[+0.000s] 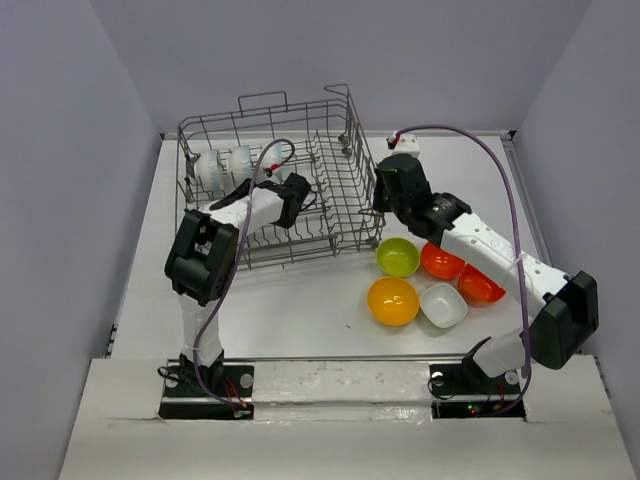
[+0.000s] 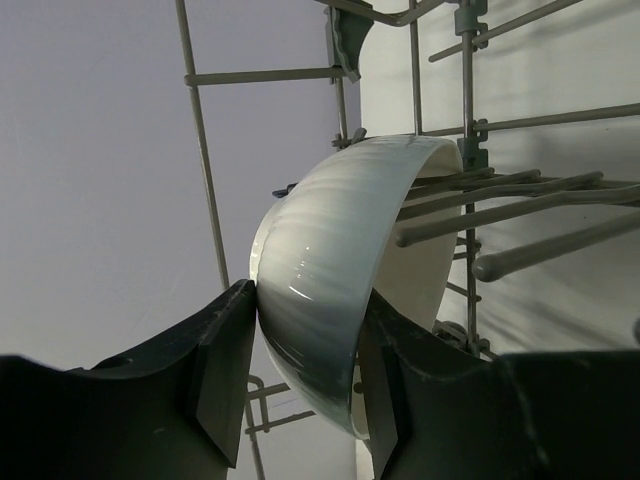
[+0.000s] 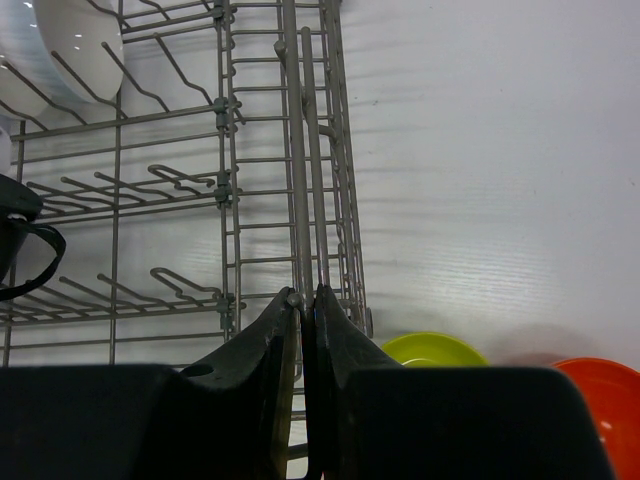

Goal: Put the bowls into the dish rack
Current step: Insert the bowl into the dish rack.

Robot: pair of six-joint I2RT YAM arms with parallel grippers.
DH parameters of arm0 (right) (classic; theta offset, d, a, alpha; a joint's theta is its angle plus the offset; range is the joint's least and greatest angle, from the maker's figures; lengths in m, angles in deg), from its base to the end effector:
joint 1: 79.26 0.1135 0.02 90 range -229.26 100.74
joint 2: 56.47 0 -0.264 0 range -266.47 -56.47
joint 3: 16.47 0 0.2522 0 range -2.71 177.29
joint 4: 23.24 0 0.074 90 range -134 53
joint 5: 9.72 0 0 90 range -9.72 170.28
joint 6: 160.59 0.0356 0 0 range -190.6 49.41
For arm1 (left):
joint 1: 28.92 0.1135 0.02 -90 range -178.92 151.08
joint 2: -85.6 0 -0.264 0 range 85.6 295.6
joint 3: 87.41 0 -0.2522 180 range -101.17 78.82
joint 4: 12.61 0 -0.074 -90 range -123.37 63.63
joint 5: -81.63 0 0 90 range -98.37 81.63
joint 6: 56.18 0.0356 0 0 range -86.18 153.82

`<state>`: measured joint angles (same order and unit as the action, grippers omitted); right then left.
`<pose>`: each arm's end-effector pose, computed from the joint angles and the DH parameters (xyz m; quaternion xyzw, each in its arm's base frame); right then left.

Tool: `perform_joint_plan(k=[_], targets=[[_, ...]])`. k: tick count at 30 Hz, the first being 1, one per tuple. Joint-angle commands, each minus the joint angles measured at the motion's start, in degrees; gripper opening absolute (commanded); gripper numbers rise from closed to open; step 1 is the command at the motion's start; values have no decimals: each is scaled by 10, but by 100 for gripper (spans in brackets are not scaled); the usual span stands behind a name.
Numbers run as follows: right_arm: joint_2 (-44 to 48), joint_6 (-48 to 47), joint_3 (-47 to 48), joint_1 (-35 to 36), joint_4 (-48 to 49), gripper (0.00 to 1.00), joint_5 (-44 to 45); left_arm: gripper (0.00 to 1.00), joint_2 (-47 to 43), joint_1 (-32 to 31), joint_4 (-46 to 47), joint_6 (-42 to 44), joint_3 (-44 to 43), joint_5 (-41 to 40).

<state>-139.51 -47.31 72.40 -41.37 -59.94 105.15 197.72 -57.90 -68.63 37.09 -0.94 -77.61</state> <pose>0.2697 0.1909 0.3466 -0.0026 0.8560 0.0839 0.5101 0.3498 -0.1557 0.1942 0.1534 0.8046 0.5244 0.2327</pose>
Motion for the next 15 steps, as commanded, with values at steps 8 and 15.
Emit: perform_joint_plan(k=[8, 15], targets=[[8, 18, 1, 2, 28, 1, 5, 57, -65, -9, 78, -54, -25, 96], [5, 19, 1, 2, 27, 1, 5, 57, -88, 3, 83, -50, -20, 130]])
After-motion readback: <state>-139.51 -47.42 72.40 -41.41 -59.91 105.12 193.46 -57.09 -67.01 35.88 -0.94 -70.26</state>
